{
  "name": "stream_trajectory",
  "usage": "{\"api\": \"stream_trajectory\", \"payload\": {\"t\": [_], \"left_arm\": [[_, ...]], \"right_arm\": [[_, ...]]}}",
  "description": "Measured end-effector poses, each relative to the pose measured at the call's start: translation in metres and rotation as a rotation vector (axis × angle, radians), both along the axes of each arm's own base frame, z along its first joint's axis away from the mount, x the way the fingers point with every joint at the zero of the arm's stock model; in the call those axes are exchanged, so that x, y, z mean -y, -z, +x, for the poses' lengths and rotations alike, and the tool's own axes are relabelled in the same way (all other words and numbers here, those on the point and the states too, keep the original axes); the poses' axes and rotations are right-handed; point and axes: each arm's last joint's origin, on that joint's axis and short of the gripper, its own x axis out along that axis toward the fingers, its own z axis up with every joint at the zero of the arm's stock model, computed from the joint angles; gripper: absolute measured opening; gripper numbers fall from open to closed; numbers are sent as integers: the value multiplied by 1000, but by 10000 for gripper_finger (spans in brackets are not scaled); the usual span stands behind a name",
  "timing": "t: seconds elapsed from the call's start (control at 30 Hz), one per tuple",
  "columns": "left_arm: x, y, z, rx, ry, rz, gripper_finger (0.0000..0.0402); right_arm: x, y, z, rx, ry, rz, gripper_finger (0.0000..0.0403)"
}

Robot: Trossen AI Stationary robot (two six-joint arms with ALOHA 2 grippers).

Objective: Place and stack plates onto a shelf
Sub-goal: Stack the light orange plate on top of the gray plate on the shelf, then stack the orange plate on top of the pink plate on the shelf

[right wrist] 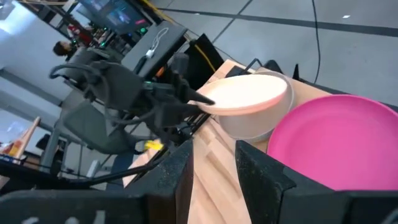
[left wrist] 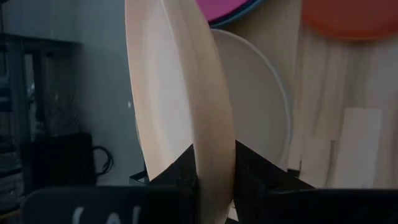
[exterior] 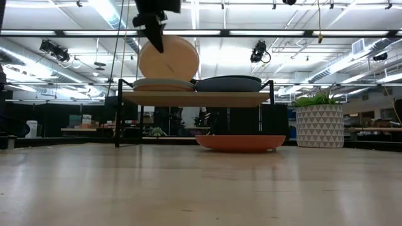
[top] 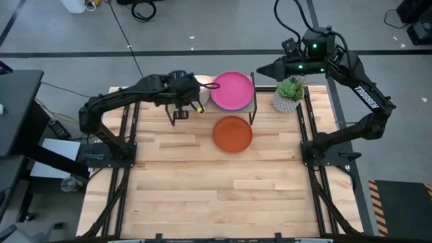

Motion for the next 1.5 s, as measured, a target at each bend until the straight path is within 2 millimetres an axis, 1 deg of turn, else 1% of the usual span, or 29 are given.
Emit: {"api": "stream_trajectory", "payload": {"t": [0.1, 0.23, 0.3, 0.37, 0.57, 0.67, 0.77, 0.9, 1.0, 1.1, 1.23, 1.3, 1.37, 1.43, 1.5], "left_arm": [[-2, 6, 4, -18, -32, 13, 66], [-2, 6, 3, -12, -62, 6, 67], [-2, 7, 4, -8, -54, -10, 75], [-1, 7, 5, 8, -41, -50, 93], [-6, 8, 3, 80, -64, -185, 172], [-12, 3, -3, 144, -75, -272, 193], [-19, -6, -15, 237, -70, -393, 197], [-23, -18, -24, 373, -6, -568, 188], [-14, -30, -27, 447, 123, -619, 177], [0, -35, -20, 485, 236, -596, 166], [10, -23, -21, 555, 290, -565, 153], [7, -7, -26, 570, 231, -521, 147], [0, 7, -32, 624, 171, -518, 143], [-5, 17, -39, 694, 133, -551, 142], [-7, 22, -46, 755, 111, -560, 142]], "right_arm": [[-2, 0, 1, 0, -12, 0, 126], [-4, 0, 3, 0, -29, -4, 126], [-5, 0, 3, -2, -35, -13, 126], [-5, 0, 3, -3, -39, -23, 126], [-5, 0, 3, -5, -43, -35, 126], [-5, 0, 3, -5, -43, -35, 126], [-5, 0, 3, -5, -45, -36, 126], [-10, 1, 6, -17, -70, -27, 126], [-20, 12, 14, -114, -117, -22, 126], [-32, 25, 29, -237, -150, -60, 126], [-49, 35, 47, -319, -169, -128, 126], [-57, 39, 55, -345, -177, -146, 126], [-64, 43, 63, -364, -190, -141, 126], [-72, 48, 72, -386, -232, -141, 126], [-81, 58, 84, -431, -288, -158, 126]]}}
